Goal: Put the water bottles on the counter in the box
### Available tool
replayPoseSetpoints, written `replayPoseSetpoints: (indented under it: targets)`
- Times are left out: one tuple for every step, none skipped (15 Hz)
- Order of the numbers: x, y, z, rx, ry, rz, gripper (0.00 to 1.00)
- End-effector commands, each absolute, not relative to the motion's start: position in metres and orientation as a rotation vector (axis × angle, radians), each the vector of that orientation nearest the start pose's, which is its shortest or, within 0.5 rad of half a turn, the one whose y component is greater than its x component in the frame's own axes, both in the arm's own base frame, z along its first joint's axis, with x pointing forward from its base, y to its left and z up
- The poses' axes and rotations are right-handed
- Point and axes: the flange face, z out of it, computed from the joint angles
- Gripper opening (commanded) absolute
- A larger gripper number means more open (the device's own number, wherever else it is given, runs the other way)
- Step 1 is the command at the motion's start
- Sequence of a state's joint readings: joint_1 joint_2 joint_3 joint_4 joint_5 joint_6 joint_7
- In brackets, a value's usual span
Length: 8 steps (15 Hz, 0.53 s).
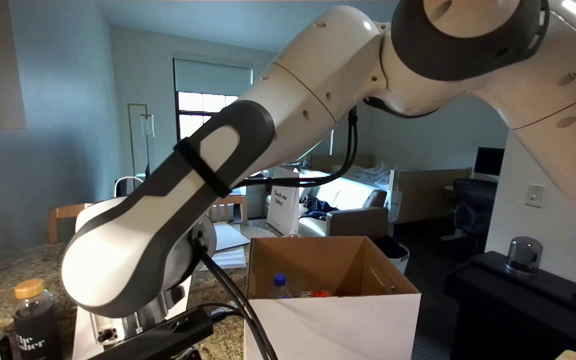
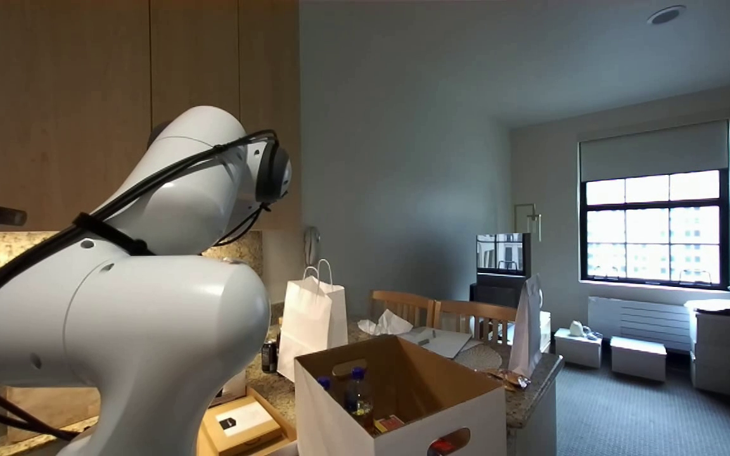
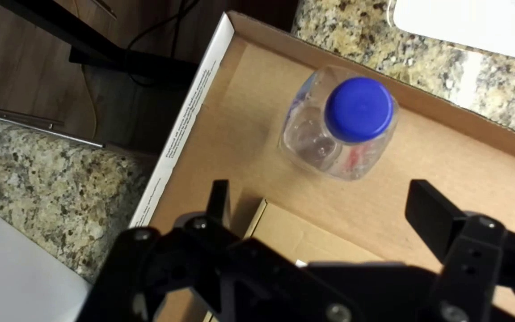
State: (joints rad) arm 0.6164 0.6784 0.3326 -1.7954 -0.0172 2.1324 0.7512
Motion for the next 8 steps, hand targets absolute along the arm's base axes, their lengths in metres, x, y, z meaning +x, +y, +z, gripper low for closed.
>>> replayPoseSetpoints:
  targets:
    - [0.355, 0.505, 0.171, -3.147, -0.297, 0.65, 1.0]
    - [0.35, 0.507, 0.169, -3.146, -0.296, 0.662, 1.0]
    - [0.346, 0.509, 0.168, -3.131, -0.293, 0.673, 1.0]
    - [0.342, 0.51, 0.167, -3.13, -0.284, 0.685, 1.0]
    - [0.338, 0.512, 0.166, -3.125, -0.275, 0.697, 1.0]
    - [0.334, 0.513, 0.164, -3.117, -0.27, 0.7, 1.0]
    - [0.331, 0.514, 0.162, -3.113, -0.262, 0.706, 1.0]
    - [0.329, 0.513, 0.16, -3.114, -0.253, 0.713, 1.0]
